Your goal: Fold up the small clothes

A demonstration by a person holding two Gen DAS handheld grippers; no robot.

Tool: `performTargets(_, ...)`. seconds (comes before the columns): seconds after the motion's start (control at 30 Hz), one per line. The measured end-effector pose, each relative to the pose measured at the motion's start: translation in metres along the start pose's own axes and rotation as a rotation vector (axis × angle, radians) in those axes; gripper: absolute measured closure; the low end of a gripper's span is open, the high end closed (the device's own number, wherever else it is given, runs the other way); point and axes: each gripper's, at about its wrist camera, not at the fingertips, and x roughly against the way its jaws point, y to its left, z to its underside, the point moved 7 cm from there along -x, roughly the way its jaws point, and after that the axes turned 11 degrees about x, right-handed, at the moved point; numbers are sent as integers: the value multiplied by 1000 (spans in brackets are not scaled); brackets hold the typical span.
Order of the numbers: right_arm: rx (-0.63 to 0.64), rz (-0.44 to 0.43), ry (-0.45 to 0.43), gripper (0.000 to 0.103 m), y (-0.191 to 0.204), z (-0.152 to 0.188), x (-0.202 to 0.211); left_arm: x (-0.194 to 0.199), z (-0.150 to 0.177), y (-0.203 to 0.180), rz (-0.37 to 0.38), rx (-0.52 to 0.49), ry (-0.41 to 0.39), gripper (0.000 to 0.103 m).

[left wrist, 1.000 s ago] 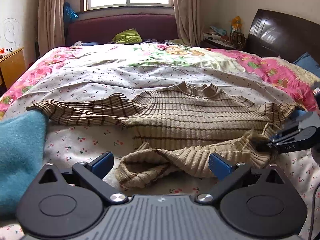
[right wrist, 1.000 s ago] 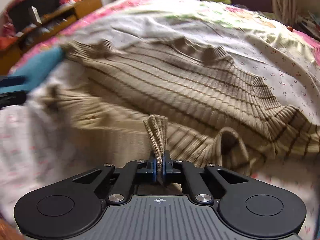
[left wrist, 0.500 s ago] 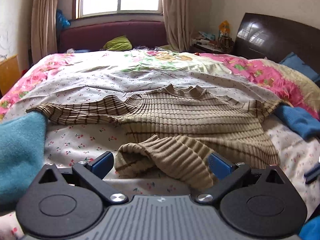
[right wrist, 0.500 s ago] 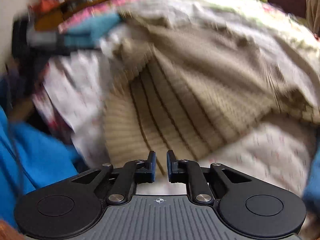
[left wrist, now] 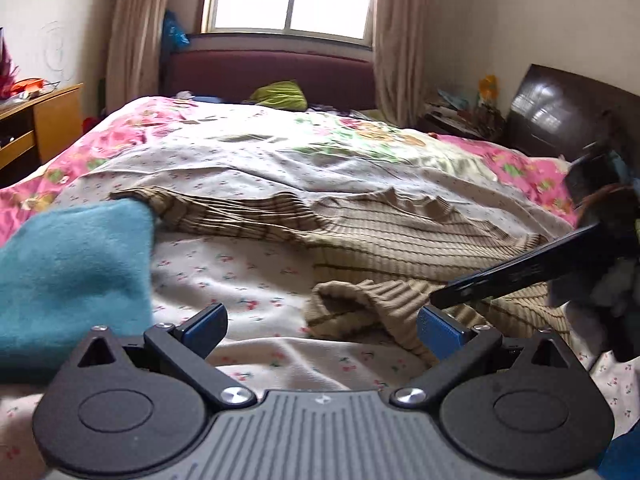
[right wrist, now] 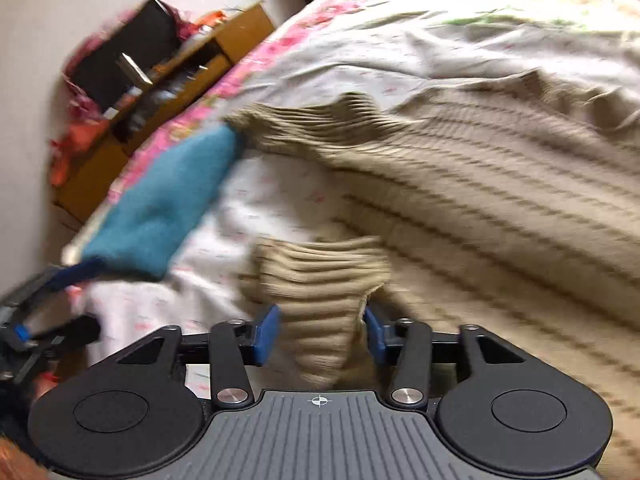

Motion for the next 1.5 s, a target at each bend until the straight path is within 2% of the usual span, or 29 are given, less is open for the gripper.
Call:
performTargets(0.03,23,2,-14,74,7,-3,-2,1,-2,4,-5,4,-4,0)
performTargets(0.1,38,38,-2,96,13,-6,-13,5,-6,10,-10,14,-13,0)
performTargets(0.13,35,44,7,101,15,-8,-18,7,-8,13,-12,19,-18,0)
performTargets(0.23,44,0,-7,100,31,-9,-20,12,-16,19,-31,25,-41,0)
performTargets(0.33,90,-136,-11,100,76,0,-10,24,-26,22,-46,12,-75,0)
performTargets(0.43,264,-211,22,100,125,23,-5,35,-38,21,-54,-18,-108,0)
performTargets(0.47,297,-246,51,103,135,32,-7,38,-41,20,-57,-28,-119,0)
performTargets(0.53,317,-311,93,100,145,46,-10,42,-47,17,-53,-41,-133,0)
performTargets(0.57,322,-300,101,94,144,50,-10,42,-48,14,-48,-44,-134,0)
performTargets(0.73,248,-203,-11,94,113,49,32,27,-31,-6,-6,-65,-75,0)
performTargets(0.87,73,39,-68,92,50,61,81,0,-2,-25,42,-88,35,0)
performTargets(0.97,-96,238,-20,92,-3,96,114,-22,26,-32,-3,-166,138,0)
performTargets(1.07,-238,348,67,90,-37,144,137,-40,55,-25,-66,-216,267,0)
performTargets(1.13,-331,355,122,84,-46,173,141,-40,66,-19,-87,-226,289,0)
performTargets(1.2,-413,297,121,81,-48,189,140,-35,63,-20,-81,-220,273,0)
performTargets(1.33,-498,191,92,72,-44,195,126,-30,52,-31,-49,-205,241,0)
performTargets(1.5,-525,178,95,73,-38,200,134,-29,46,-47,-27,-228,212,0)
